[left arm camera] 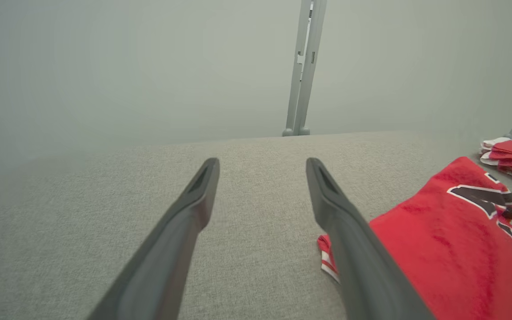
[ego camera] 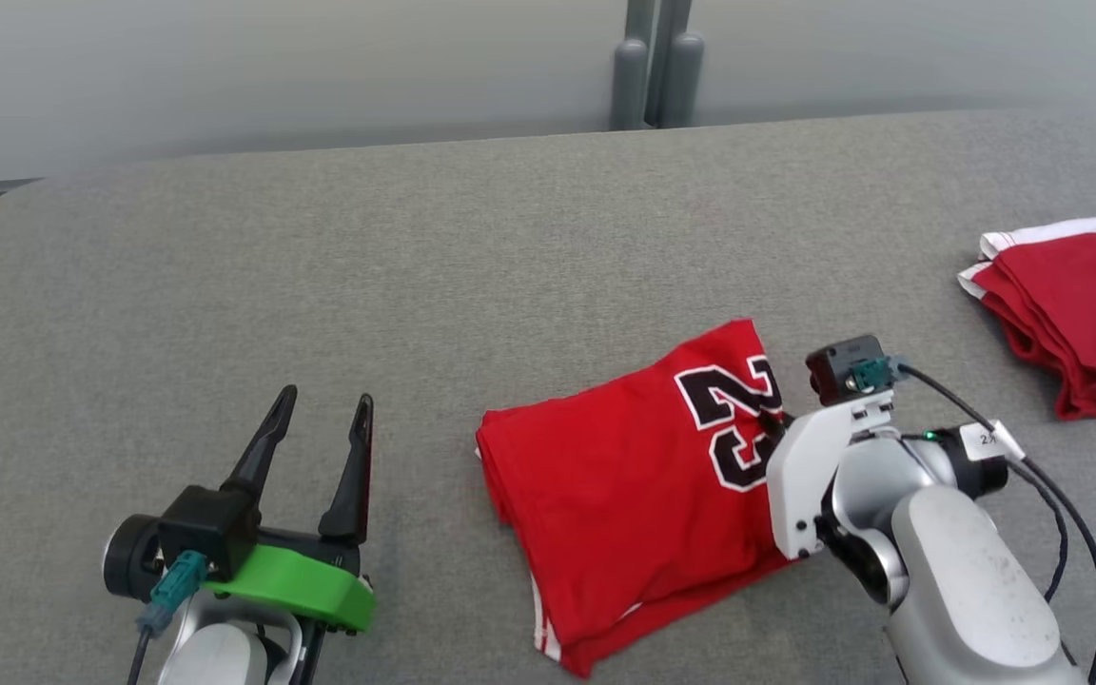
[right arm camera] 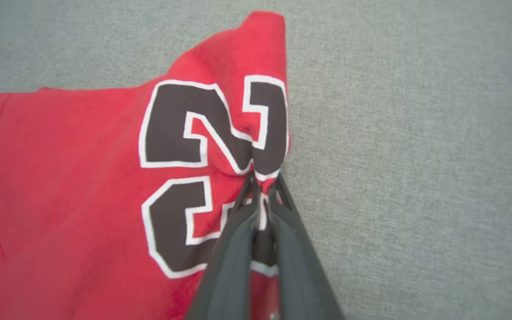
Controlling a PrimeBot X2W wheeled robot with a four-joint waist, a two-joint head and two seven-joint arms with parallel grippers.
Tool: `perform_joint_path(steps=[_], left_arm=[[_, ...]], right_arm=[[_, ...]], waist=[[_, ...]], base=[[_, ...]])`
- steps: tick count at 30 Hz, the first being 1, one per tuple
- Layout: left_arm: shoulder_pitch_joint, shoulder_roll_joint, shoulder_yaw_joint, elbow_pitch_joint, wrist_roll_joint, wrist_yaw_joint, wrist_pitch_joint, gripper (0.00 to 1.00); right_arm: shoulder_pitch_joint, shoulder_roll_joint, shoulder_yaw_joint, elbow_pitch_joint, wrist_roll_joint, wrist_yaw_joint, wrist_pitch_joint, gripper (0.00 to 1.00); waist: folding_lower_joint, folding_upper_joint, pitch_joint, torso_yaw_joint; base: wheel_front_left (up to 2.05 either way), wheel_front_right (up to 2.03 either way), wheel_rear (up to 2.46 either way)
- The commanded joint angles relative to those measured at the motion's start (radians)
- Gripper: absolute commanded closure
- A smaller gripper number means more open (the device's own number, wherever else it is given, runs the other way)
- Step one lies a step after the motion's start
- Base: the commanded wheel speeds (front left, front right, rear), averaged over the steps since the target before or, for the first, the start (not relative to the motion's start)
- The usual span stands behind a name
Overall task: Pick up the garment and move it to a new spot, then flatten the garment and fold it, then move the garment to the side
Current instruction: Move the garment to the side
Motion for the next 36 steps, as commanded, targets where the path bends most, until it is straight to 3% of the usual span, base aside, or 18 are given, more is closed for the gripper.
perform_joint_path(steps=[1,8,19,29,36], left_arm=[[-0.016,-0.002,0.012,-0.011,0.008,0.003,-0.003,0.00],[-0.039,-0.004,0.061,-0.055,0.031,0.010,-0.003,0.00],[-0.104,0.030,0.122,-0.115,0.069,0.002,-0.002,0.00],[-0.153,0.041,0.088,-0.133,0.095,-0.008,-0.002,0.00],[-0.190,0.058,0.057,-0.153,0.110,-0.015,-0.002,0.00]], right_arm=[[-0.031,-0.010,0.001,-0.015,-0.018,-0.002,0.014,1.00],[-0.157,-0.053,0.010,-0.039,-0.031,-0.002,0.061,1.00],[-0.413,-0.113,-0.014,0.050,-0.013,-0.002,0.077,1.00],[-0.522,-0.257,-0.052,0.017,-0.040,-0.002,0.088,1.00],[-0.525,-0.321,-0.146,-0.005,-0.067,-0.002,0.085,1.00]], waist=[[-0.0001,-0.0001,0.030,-0.063],[-0.0001,-0.0001,0.096,-0.164],[-0.0001,-0.0001,0.239,-0.317],[-0.0001,-0.0001,0.330,-0.334],[-0.0001,-0.0001,0.393,-0.295]], base=[[0.00,0.00,0.00],[0.00,0.00,0.00],[0.00,0.00,0.00],[0.00,0.00,0.00],[0.00,0.00,0.00]])
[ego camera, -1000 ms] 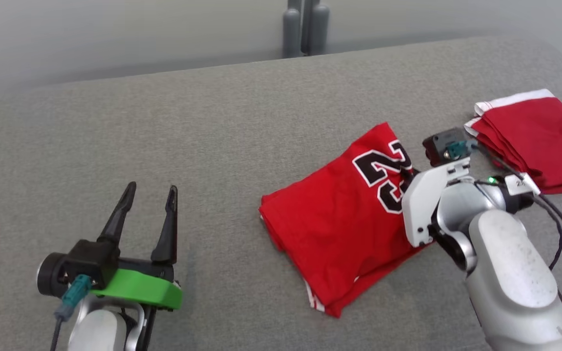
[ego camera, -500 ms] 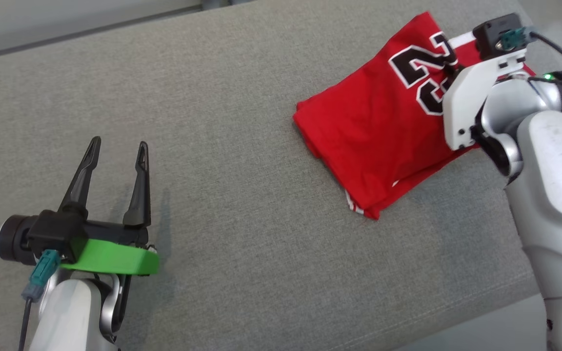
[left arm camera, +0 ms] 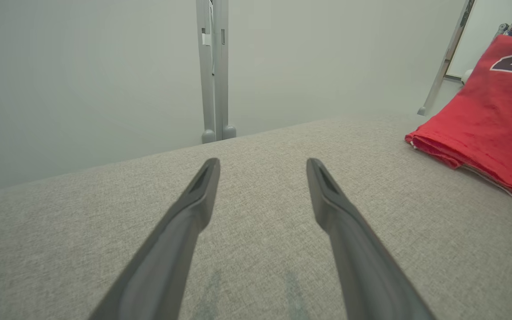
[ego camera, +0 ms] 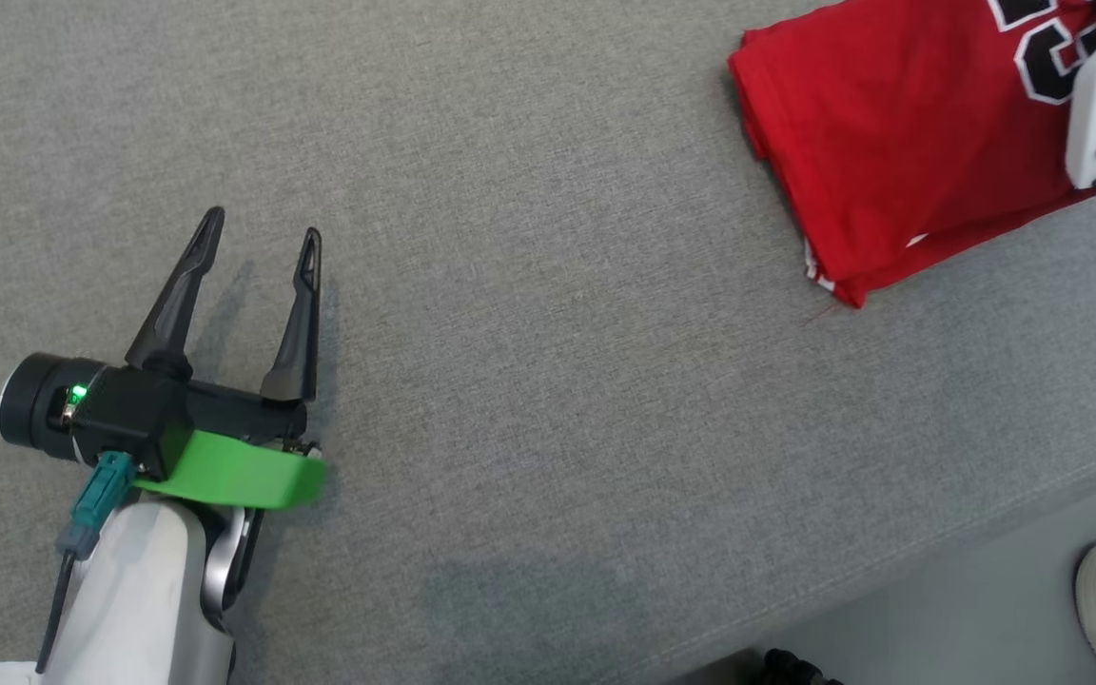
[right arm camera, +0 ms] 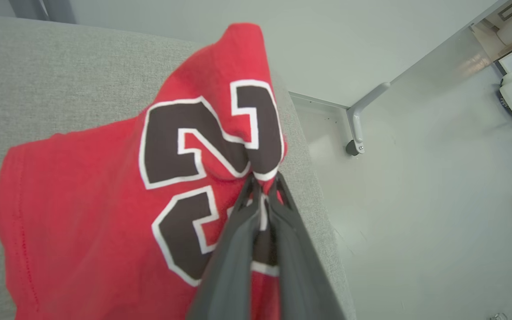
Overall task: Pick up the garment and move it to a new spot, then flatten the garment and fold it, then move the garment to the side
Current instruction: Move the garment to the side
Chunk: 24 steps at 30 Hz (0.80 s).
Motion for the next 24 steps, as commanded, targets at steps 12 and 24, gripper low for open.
perform_joint_path(steps=[12,24], left_arm=[[-0.063,0.036,-0.070,-0.032,0.027,-0.007,0.000,0.00],[-0.099,0.050,-0.109,-0.042,0.038,-0.008,0.000,0.00]], right_arm=[[-0.014,-0.083,-0.253,0.090,-0.161,-0.002,-0.067,1.00],[-0.034,-0.064,-0.438,0.233,-0.318,-0.002,-0.143,0.00]], waist=[[-0.0001,0.0000,0.109,0.117],[-0.0001,0.0000,0.141,0.168]], base=[[0.00,0.00,0.00],[0.00,0.00,0.00]])
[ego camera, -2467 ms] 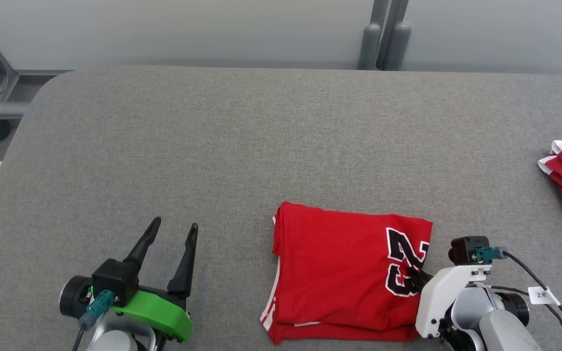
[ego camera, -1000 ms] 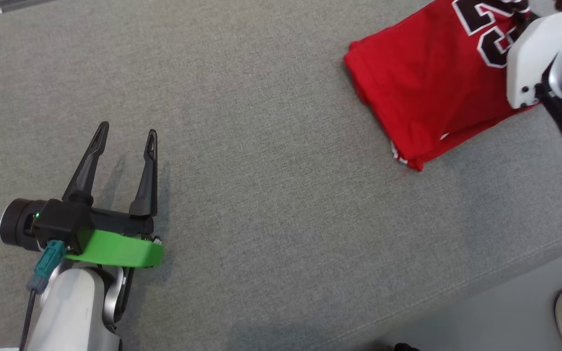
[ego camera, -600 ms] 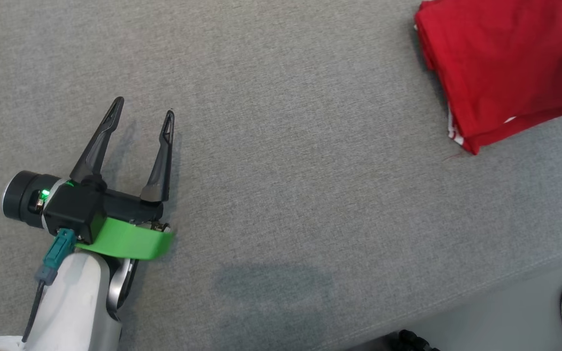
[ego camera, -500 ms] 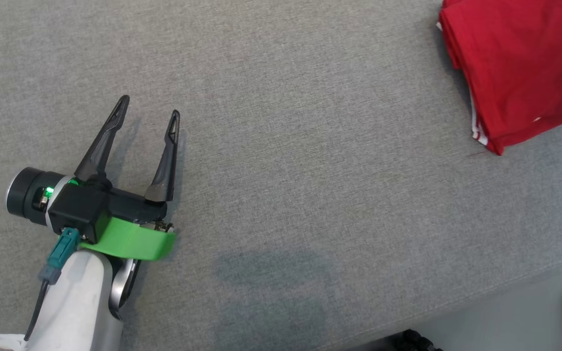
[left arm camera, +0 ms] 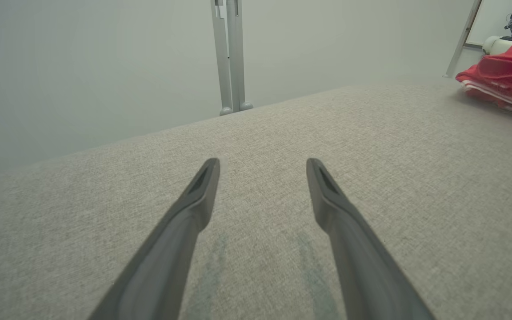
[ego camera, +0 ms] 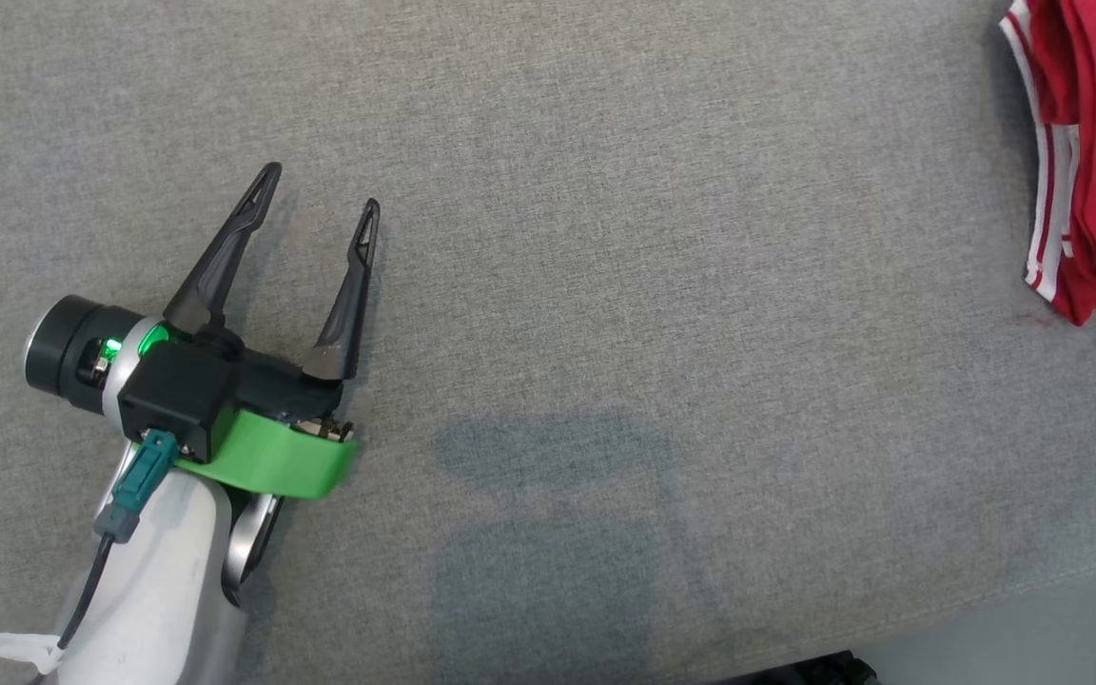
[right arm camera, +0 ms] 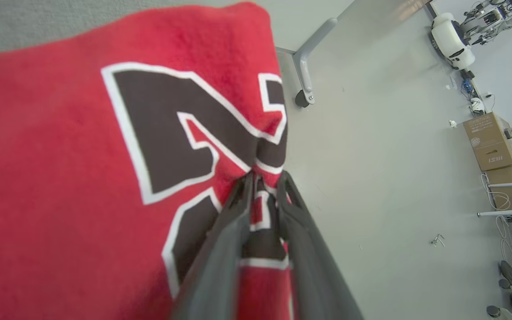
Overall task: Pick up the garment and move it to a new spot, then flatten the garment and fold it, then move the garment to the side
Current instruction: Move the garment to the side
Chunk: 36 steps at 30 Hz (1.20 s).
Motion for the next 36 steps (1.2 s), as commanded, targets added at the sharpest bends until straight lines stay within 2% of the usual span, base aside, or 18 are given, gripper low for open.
perform_joint_path(steps=[1,7,11,13,17,23,29,36], left_arm=[[-0.017,0.006,0.000,-0.004,0.001,-0.002,0.000,0.00],[-0.002,-0.019,0.025,-0.012,-0.029,0.022,0.000,0.00],[0.027,-0.050,0.061,0.007,-0.079,0.040,0.000,0.00],[0.050,-0.073,0.099,0.030,-0.118,0.053,0.000,0.00],[0.092,-0.093,0.134,0.058,-0.151,0.072,0.000,0.00],[0.155,-0.103,0.172,0.148,-0.209,0.090,0.023,0.00],[0.232,-0.086,0.190,0.228,-0.213,0.121,0.045,0.00],[0.315,-0.074,0.202,0.262,-0.217,0.153,0.059,0.00]], right_arm=[[-0.016,0.006,-0.007,0.004,-0.015,-0.002,-0.016,0.00],[-0.023,0.036,0.019,0.025,-0.041,-0.002,-0.118,0.00],[-0.016,0.048,0.078,0.045,0.008,-0.002,-0.202,0.00],[0.010,0.054,0.095,0.043,0.041,-0.002,-0.279,0.00],[0.070,0.123,0.132,0.012,0.100,-0.002,-0.391,0.00],[0.204,0.224,0.254,-0.044,0.201,-0.002,-0.528,0.00],[0.366,0.302,0.338,-0.114,0.322,-0.002,-0.608,0.00],[0.510,0.345,0.404,-0.153,0.378,-0.002,-0.604,0.00]], waist=[[0.0000,0.0000,0.006,0.008],[0.0000,0.0000,-0.025,0.014],[0.0000,0.0000,-0.071,0.024],[0.0000,0.0000,-0.118,0.039],[0.0000,0.0000,-0.194,0.056],[0.0000,0.0000,-0.327,0.084],[0.0000,0.0000,-0.473,0.114],[0.0000,0.0000,-0.582,0.137]], base=[[0.00,0.00,0.00],[0.00,0.00,0.00],[0.00,0.00,0.00],[0.00,0.00,0.00],[0.00,0.00,0.00],[0.00,0.00,0.00],[0.00,0.00,0.00],[0.00,0.00,0.00]])
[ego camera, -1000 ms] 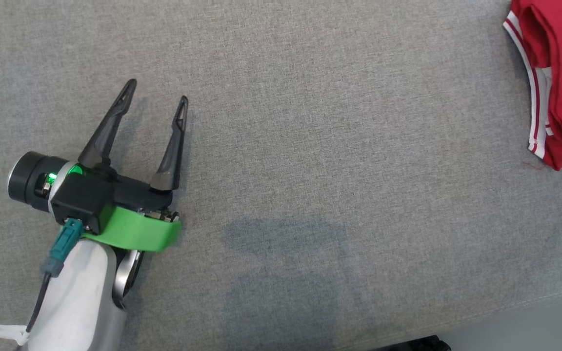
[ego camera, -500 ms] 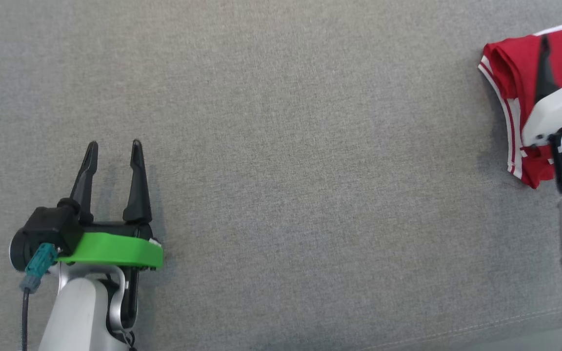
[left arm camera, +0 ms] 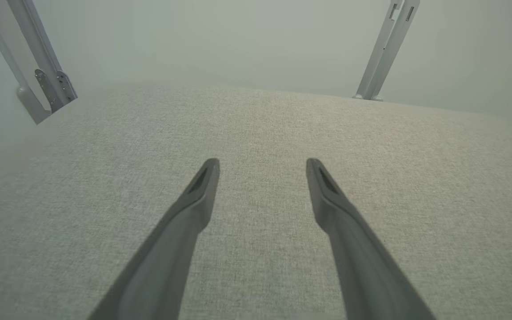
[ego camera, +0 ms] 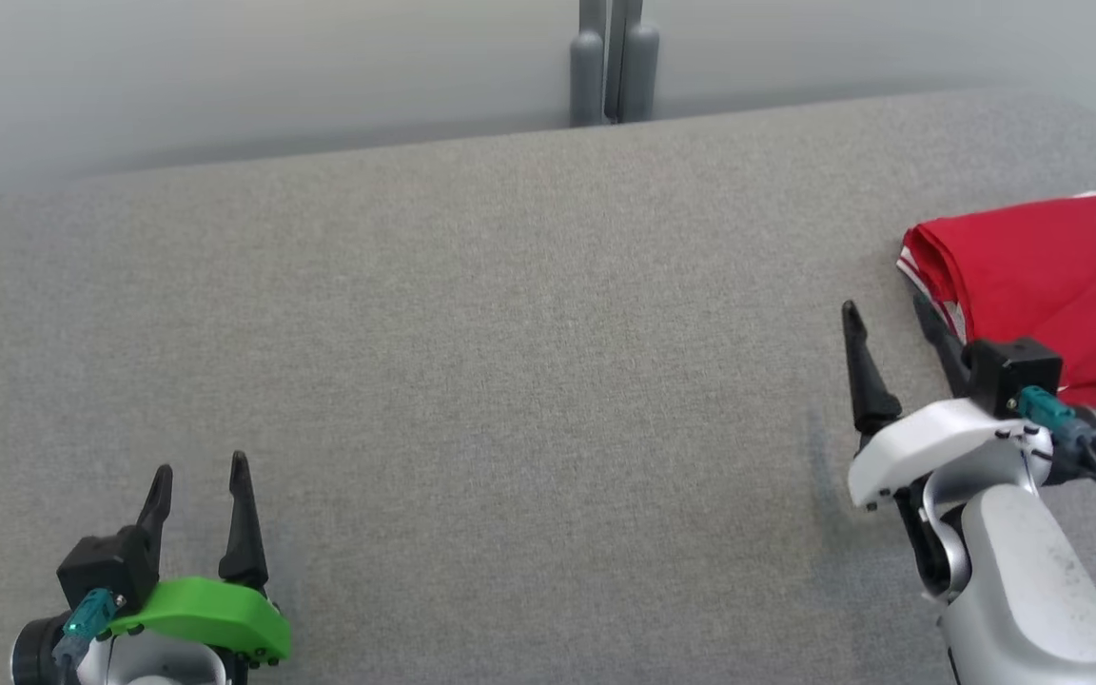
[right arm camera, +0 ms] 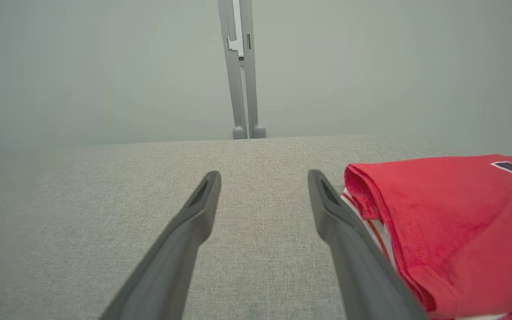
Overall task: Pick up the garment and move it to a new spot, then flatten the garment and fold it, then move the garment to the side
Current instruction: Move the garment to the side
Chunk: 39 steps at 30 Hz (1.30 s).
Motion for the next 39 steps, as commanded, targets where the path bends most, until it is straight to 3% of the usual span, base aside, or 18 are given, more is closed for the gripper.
perform_joint_path(steps=[1,12,21,39], left_arm=[[0.030,0.011,0.003,0.006,-0.005,0.007,0.001,0.00],[0.075,0.032,-0.034,0.012,0.018,-0.021,-0.023,0.00],[0.095,0.018,-0.050,-0.002,0.042,-0.065,-0.058,0.00],[0.149,-0.039,0.025,-0.017,0.118,-0.117,-0.060,0.00]], right_arm=[[0.036,0.005,0.013,-0.013,0.010,-0.001,0.000,0.00],[0.164,0.026,0.073,-0.091,0.041,-0.001,0.003,0.00],[0.243,0.025,0.079,-0.118,0.078,-0.001,-0.009,0.00],[0.345,0.026,0.033,-0.117,0.024,-0.001,-0.041,0.00]], waist=[[0.0000,0.0000,-0.132,0.048],[0.0000,0.0000,-0.180,0.084],[0.0000,0.0000,-0.183,0.107],[0.0000,0.0000,-0.185,0.109]], base=[[0.00,0.00,0.00],[0.00,0.00,0.00],[0.00,0.00,0.00],[0.00,0.00,0.00]])
